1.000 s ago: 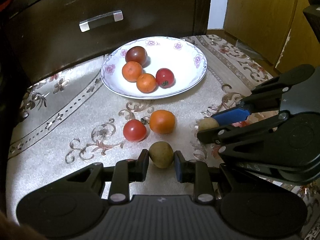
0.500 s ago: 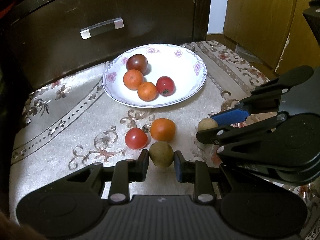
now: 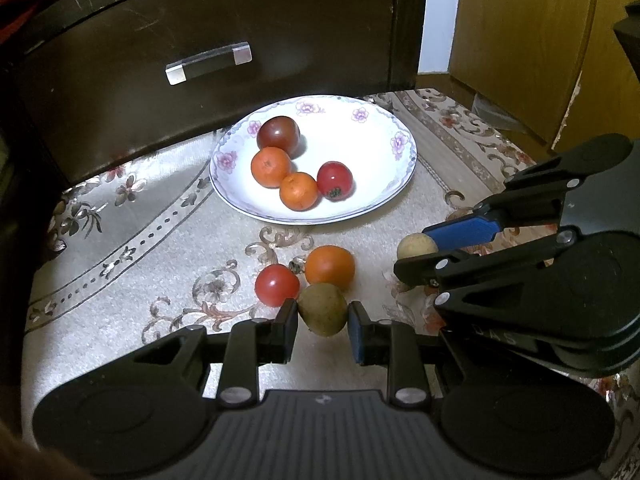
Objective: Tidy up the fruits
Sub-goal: 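Carry both brown fruits over the white bowl with both grippers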
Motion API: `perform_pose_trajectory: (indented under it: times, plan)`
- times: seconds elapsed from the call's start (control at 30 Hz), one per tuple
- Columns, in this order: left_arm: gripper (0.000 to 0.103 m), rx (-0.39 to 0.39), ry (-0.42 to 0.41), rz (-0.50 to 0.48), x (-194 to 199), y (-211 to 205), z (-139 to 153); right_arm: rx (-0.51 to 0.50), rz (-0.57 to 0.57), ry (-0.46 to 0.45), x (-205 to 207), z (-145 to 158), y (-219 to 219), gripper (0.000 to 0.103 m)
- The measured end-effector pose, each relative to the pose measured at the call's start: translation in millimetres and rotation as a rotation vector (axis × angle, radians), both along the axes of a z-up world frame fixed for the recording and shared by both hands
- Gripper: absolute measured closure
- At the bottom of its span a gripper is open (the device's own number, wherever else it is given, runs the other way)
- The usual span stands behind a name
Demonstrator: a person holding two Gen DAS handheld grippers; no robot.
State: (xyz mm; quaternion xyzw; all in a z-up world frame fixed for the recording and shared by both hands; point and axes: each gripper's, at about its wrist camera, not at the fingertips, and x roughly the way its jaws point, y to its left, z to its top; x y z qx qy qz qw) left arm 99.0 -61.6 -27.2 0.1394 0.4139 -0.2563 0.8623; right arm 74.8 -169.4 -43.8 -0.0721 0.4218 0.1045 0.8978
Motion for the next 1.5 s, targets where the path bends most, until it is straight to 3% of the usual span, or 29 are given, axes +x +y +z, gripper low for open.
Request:
perform_pose_trajectory:
  times: [0.7, 1.5]
  plan:
    - [0.07, -0.035, -0.071, 0.02, 19.8, -7.9, 18.5, 0.032, -0.044, -0.078, 9.9, 15.8, -10.7, 0.08]
    - [0.071, -0.065, -0.114, 0.089, 74.8, -16.2, 10.9, 0.067, -0.075, -0.147, 65.8, 11.4, -25.0, 0.08]
